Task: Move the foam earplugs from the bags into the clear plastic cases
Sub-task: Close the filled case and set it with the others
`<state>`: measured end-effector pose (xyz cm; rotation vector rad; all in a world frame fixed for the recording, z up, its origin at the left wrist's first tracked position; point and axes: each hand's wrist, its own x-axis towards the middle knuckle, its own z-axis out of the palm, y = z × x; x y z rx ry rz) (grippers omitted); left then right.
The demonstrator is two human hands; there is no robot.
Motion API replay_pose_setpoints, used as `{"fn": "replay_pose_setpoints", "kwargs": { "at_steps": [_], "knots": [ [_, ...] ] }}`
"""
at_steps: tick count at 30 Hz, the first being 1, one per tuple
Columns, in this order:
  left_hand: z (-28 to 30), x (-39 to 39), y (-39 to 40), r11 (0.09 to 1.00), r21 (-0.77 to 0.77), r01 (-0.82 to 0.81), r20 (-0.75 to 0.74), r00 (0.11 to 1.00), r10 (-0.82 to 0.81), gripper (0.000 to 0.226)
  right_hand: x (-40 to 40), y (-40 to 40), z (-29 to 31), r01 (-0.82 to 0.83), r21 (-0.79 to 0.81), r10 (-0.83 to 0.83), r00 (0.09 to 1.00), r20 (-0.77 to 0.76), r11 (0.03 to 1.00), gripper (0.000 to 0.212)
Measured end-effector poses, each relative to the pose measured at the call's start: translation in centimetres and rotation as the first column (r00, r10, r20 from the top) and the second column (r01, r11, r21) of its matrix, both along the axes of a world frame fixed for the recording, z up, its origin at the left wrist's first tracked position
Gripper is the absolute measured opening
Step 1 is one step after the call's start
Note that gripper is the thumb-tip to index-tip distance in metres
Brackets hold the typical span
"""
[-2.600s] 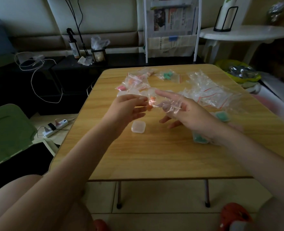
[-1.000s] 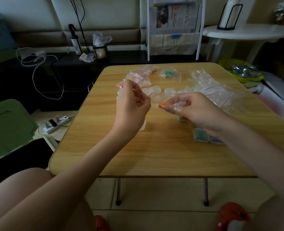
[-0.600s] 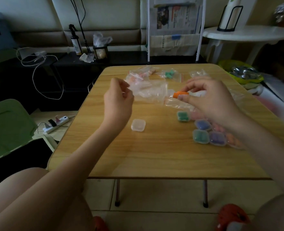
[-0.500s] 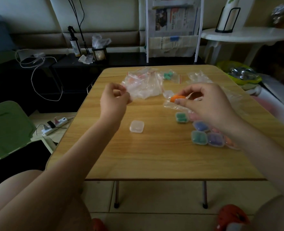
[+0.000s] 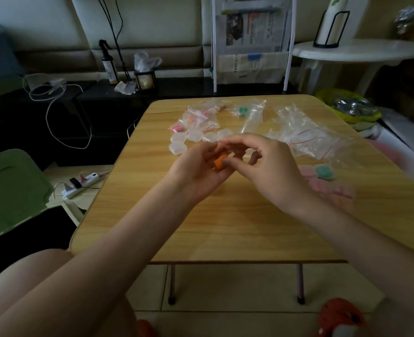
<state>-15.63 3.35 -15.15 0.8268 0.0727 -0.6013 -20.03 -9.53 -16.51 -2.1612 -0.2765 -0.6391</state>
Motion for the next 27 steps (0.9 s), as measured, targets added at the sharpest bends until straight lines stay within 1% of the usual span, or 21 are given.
{"fn": "replay_pose_setpoints", "kwargs": {
  "at_steps": [2,4,5,7,8,9,11,13,14,16,18,19,20,21,22,23,24,25,27],
  "knots": [
    [0.0,0.1,0.0,1.000,-0.015,-0.008,-0.036,0.999,0.008,0.020,0.1,-0.3,0.1,-0.007,-0.008,0.007,1.000,0.027,1.000,0.030],
    [-0.2,0.3,0.0,0.999,0.007,-0.036,-0.074,0.997,0.036,0.016,0.3,-0.9,0.1,0.044,-0.100,-0.036,0.996,0.077,0.994,0.033],
    [-0.3,0.4,0.0,0.998,0.045,-0.047,-0.073,0.996,0.050,0.016,0.5,-1.2,0.2,0.105,-0.186,-0.086,0.991,0.105,0.977,0.040],
    [-0.5,0.6,0.1,0.989,0.132,-0.062,-0.030,0.997,0.066,0.018,0.8,-2.0,0.2,0.252,-0.348,-0.210,0.965,0.155,0.903,0.054],
    [-0.5,0.7,0.2,0.983,0.168,-0.069,-0.007,0.997,0.071,0.018,1.0,-2.4,0.1,0.307,-0.385,-0.264,0.951,0.161,0.870,0.057],
    [-0.5,0.7,0.2,0.978,0.196,-0.076,0.010,0.997,0.075,0.018,1.0,-2.8,0.2,0.339,-0.394,-0.303,0.941,0.153,0.854,0.056],
    [-0.4,0.6,0.4,0.967,0.242,-0.084,0.035,0.996,0.078,0.020,1.2,-3.6,0.3,0.350,-0.343,-0.329,0.937,0.119,0.872,0.039],
    [-0.2,0.6,0.5,0.956,0.282,-0.082,0.052,0.996,0.070,0.018,1.3,-4.3,0.5,0.314,-0.250,-0.301,0.949,0.088,0.916,0.019],
    [-0.1,0.5,0.4,0.949,0.304,-0.085,0.062,0.996,0.069,0.016,1.3,-4.5,0.6,0.292,-0.206,-0.284,0.956,0.068,0.934,0.013],
    [0.0,0.7,0.5,0.927,0.361,-0.098,0.090,0.993,0.069,0.013,1.4,-4.9,0.6,0.284,-0.161,-0.280,0.959,0.045,0.945,0.010],
    [-0.1,1.0,0.8,0.875,0.471,-0.113,0.161,0.986,0.041,0.011,1.6,-5.5,0.6,0.345,-0.135,-0.336,0.938,0.087,0.929,0.013],
    [-0.1,1.3,1.1,0.811,0.569,-0.138,0.242,0.970,-0.005,0.012,1.7,-5.9,0.7,0.394,-0.113,-0.382,0.917,0.115,0.912,0.015],
    [-0.1,1.6,1.5,0.702,0.687,-0.189,0.350,0.932,-0.091,0.013,1.8,-6.3,0.9,0.441,-0.088,-0.427,0.893,0.144,0.893,0.016],
    [-0.1,1.9,2.0,0.561,0.782,-0.272,0.456,0.863,-0.217,0.014,1.8,-6.8,1.1,0.478,-0.068,-0.460,0.869,0.181,0.876,0.015],
    [0.0,2.1,2.5,0.416,0.829,-0.373,0.527,0.771,-0.358,0.016,1.8,-7.1,1.2,0.507,-0.062,-0.484,0.847,0.221,0.860,0.014],
    [0.1,2.3,2.9,0.294,0.839,-0.458,0.544,0.679,-0.493,0.020,1.7,-7.4,1.3,0.532,-0.071,-0.500,0.827,0.258,0.843,0.012],
    [0.3,2.3,3.4,0.206,0.839,-0.504,0.514,0.608,-0.605,0.025,1.7,-7.6,1.3,0.558,-0.098,-0.513,0.808,0.289,0.824,0.011],
    [0.5,2.4,3.7,0.150,0.845,-0.514,0.460,0.554,-0.693,0.031,1.6,-7.7,1.1,0.582,-0.144,-0.524,0.796,0.304,0.801,0.012],
    [0.7,2.5,4.4,0.085,0.866,-0.492,0.348,0.474,-0.809,0.042,1.8,-7.6,0.5,0.599,-0.294,-0.538,0.800,0.266,0.745,0.017]
  ]
}}
